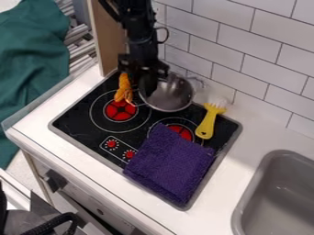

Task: Moving white silver pot

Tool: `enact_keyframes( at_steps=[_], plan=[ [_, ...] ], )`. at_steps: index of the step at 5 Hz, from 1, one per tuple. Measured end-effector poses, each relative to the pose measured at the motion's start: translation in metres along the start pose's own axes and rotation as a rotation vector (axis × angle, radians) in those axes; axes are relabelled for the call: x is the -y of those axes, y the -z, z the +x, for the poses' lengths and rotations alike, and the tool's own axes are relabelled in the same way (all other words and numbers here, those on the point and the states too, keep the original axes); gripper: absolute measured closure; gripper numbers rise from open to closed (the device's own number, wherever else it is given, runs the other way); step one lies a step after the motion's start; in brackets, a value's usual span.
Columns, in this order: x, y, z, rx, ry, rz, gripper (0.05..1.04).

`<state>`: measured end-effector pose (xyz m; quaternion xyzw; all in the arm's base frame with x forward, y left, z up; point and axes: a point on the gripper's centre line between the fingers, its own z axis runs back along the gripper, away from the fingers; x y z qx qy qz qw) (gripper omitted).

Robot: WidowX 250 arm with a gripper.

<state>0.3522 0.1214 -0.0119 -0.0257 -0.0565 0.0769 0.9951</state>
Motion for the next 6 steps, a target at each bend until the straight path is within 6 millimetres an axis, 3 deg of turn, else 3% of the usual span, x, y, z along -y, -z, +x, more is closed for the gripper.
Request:
enact_keyframes(
  at_steps=[1,2,3,4,6],
  plan=[
    [0.001,-0.020,0.000,0.048,0.021,0.012,0.287],
    [0.006,-0.037,-0.010,0.096,0.025,0.025,0.082],
    [0.017,-0.065,-0.025,0.189,0.036,0.049,0.065],
    [0.028,-0.075,-0.046,0.220,0.020,0.069,0.073],
    [0.049,-0.061,-0.070,0.087,0.047,0.133,0.073]
  ],
)
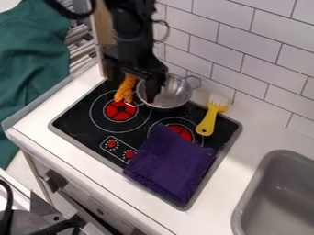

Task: Moving white silver pot

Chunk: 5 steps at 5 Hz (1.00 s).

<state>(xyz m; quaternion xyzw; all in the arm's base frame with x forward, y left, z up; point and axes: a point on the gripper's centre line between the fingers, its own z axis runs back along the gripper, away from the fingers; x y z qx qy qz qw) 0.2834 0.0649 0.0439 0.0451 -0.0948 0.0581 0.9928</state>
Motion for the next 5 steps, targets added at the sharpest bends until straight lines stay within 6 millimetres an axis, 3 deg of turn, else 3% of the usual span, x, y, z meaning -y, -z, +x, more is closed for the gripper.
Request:
enact_keyframes(
  at_steps=[1,5],
  plan=[
    [0.0051,0.0115,-0.0081,-0.061,0.005,-0.003,0.073],
    [0.0143,0.0146,-0.0065,-0.043,0.088,-0.069,0.073]
  ],
)
